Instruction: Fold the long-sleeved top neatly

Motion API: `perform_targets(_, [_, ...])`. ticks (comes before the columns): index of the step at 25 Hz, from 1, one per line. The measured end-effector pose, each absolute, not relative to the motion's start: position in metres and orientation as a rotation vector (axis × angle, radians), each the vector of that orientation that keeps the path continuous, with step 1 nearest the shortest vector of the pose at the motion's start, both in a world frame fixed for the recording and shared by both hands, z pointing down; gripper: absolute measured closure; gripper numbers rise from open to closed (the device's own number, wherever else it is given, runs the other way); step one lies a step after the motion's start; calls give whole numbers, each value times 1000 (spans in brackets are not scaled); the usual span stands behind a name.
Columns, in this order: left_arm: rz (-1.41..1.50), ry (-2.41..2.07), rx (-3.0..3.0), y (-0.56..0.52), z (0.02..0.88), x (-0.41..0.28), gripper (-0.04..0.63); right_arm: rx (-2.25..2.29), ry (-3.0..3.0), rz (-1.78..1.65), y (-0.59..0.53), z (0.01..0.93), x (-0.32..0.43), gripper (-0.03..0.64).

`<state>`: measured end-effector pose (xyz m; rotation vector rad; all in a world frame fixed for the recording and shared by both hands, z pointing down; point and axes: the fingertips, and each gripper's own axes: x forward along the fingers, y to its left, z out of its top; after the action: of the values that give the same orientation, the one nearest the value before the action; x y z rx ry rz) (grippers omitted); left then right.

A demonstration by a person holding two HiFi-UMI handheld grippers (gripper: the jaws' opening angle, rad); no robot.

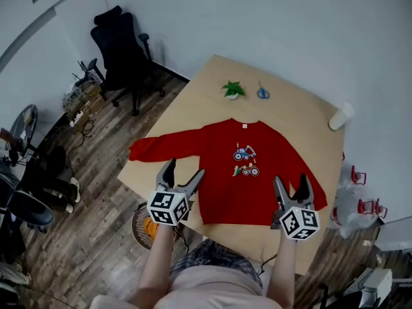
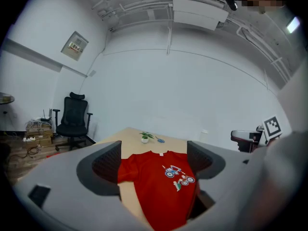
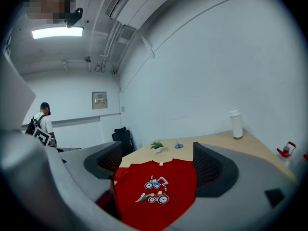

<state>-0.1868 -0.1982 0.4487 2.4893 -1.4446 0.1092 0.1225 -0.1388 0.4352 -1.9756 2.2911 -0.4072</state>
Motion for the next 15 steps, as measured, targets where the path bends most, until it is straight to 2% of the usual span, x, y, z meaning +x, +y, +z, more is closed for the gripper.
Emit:
perform_targets(6, [108, -1608, 2349, -204, 459, -246, 186, -1802, 2468, -421, -184, 433, 56, 172])
perform_targets(15, [148, -1766, 2116, -221, 504, -323, 186, -1447, 2788, -403, -252, 446, -93, 183])
